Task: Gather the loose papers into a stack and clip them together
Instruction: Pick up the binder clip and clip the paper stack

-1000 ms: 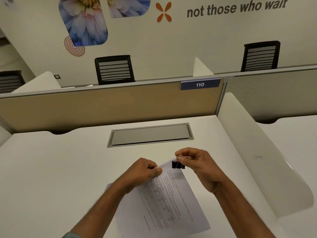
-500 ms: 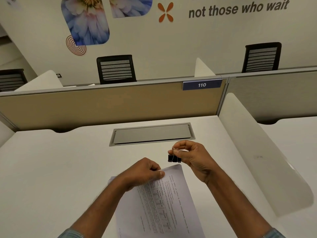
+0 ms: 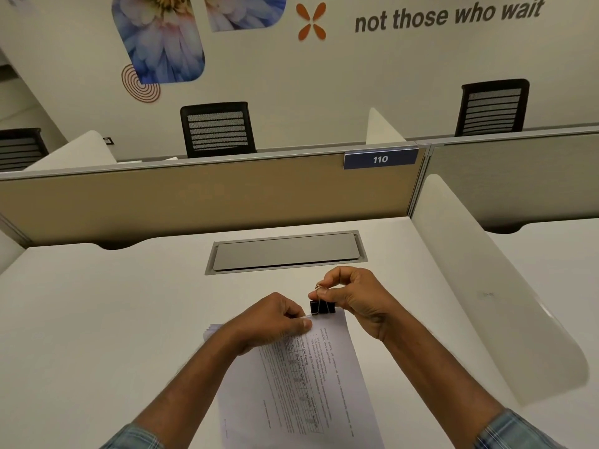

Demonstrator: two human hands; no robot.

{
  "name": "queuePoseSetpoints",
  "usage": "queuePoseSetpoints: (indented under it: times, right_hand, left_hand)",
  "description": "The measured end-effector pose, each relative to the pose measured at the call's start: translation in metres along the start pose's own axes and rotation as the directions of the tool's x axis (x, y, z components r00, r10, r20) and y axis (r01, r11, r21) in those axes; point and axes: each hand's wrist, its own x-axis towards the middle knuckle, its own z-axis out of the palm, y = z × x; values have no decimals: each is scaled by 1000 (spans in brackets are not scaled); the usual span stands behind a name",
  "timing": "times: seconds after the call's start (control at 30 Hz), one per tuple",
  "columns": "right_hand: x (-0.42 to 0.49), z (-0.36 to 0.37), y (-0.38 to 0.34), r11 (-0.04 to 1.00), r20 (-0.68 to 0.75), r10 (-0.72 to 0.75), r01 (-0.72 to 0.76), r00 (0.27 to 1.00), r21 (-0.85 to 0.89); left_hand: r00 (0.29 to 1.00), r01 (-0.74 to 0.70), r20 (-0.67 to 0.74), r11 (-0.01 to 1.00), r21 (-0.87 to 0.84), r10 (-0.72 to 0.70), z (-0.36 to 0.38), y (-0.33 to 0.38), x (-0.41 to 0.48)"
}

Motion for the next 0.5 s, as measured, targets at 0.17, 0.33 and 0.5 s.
queuePoseSetpoints:
  times: [0.17, 0.33, 0.5]
  right_hand:
    - [-1, 1, -1, 998, 34, -2, 4, 999, -59]
    - [-1, 2, 2, 997, 18, 10, -8, 1000, -82]
    - [-3, 0, 2, 999, 27, -4, 5, 1000, -52]
  left_hand:
    - [1000, -2, 8, 999, -45, 3, -4, 1, -1]
    - [1000, -12, -1, 998, -64, 11, -5, 1, -3]
    - [1000, -27, -14, 996, -85, 26, -5, 2, -6]
